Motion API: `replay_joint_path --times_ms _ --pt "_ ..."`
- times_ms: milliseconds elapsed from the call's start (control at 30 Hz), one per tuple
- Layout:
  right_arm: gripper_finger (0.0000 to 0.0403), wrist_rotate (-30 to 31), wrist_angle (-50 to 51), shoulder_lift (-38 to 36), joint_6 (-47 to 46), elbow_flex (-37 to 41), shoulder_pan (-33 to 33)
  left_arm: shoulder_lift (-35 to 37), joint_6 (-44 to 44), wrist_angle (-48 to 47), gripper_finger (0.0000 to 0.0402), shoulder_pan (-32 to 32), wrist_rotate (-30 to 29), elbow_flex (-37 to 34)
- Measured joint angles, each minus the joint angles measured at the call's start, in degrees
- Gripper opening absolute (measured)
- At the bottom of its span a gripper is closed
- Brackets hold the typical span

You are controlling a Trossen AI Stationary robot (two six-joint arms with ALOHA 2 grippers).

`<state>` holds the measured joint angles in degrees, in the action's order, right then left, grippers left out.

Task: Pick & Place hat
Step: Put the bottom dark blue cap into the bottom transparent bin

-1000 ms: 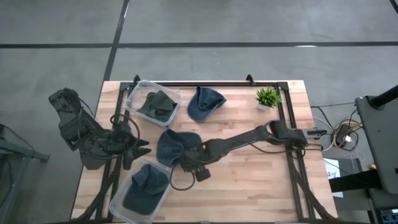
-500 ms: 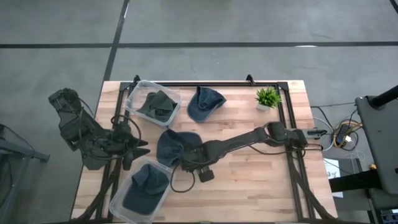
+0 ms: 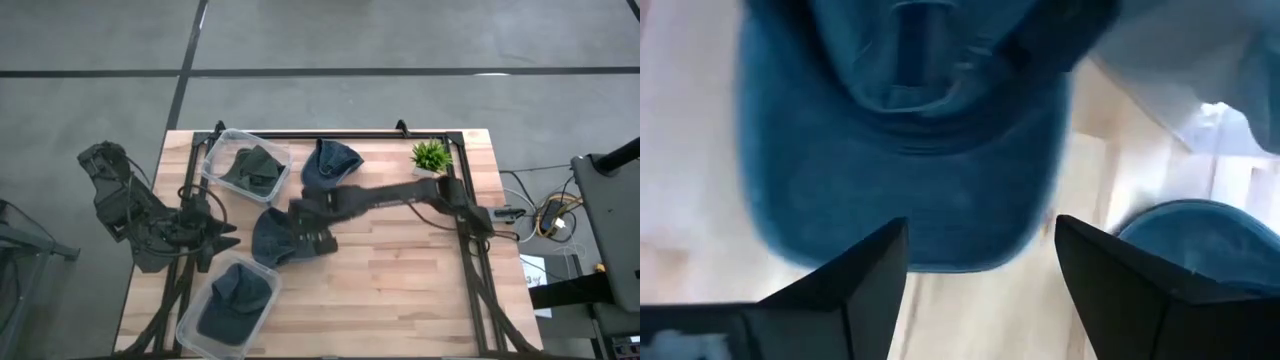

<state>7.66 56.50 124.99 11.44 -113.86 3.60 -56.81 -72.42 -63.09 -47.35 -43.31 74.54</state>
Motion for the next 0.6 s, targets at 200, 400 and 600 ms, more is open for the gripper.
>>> replay_joint_path --times_ms 200,400,600 --pt "0.0237 -7.5 -2.2 0.0 1.4 0.6 -5.4 0.0 0.0 0.0 0.0193 0.0 0.0 0.0" --pt "0.0235 -10.8 -4.0 0.0 1.4 2.9 -7.4 0.0 0.0 0.0 0.0193 0.0 0.0 0.0" --pt "0.0235 -11.2 -11.5 0.1 0.3 8.2 -7.5 0.0 0.1 0.0 0.0193 0.0 0.0 0.0"
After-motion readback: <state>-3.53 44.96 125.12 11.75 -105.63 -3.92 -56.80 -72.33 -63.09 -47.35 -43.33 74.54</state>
